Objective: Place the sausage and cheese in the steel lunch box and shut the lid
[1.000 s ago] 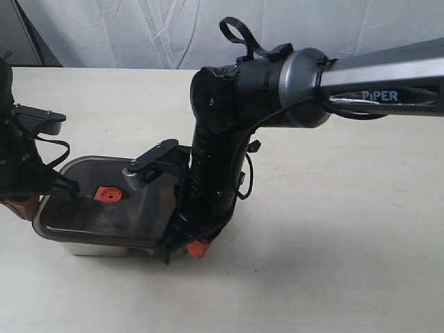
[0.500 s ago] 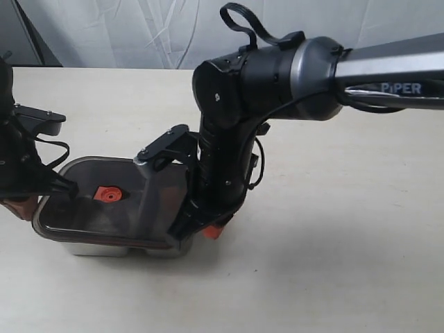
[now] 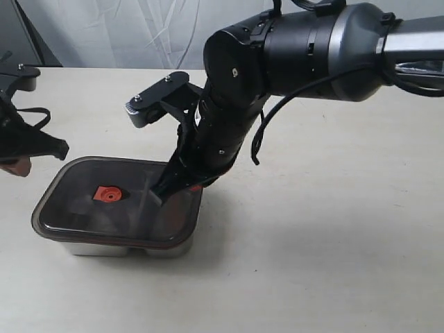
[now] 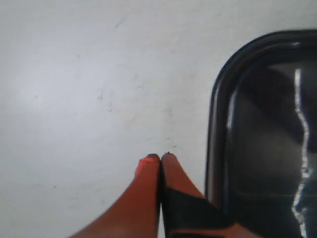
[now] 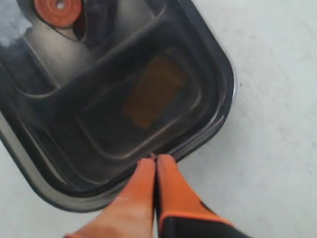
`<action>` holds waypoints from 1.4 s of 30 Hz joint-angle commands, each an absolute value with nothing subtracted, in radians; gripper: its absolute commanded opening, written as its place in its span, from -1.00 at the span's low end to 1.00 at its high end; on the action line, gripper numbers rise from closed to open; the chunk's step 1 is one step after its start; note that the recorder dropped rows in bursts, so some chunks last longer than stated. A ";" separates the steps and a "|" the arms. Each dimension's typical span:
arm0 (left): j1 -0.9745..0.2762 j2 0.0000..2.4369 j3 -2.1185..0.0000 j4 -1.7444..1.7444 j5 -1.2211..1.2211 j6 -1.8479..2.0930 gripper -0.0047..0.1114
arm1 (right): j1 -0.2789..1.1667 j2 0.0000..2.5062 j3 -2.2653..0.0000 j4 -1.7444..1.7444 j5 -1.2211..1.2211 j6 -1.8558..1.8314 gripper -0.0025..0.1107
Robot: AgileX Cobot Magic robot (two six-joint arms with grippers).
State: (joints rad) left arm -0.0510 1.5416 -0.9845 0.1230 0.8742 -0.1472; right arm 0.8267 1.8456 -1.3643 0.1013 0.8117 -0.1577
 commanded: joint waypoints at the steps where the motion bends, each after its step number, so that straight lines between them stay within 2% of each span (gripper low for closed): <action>1: -0.051 1.505 -0.991 -0.034 0.851 -0.025 -0.92 | 0.827 1.840 -1.361 0.126 0.723 -0.153 -0.97; 5: -0.051 1.525 -0.991 -0.149 0.853 0.066 -0.92 | 0.827 1.842 -1.361 0.159 0.694 -0.153 -0.97; 42: -0.065 1.712 -0.963 -0.192 0.933 0.094 -0.92 | 0.827 1.999 -1.361 0.239 0.807 -0.189 -0.97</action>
State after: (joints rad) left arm -0.0510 1.6747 -0.9880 -0.2028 0.9227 0.0938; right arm 0.8267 1.9689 -1.3751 0.2410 0.7472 -0.1820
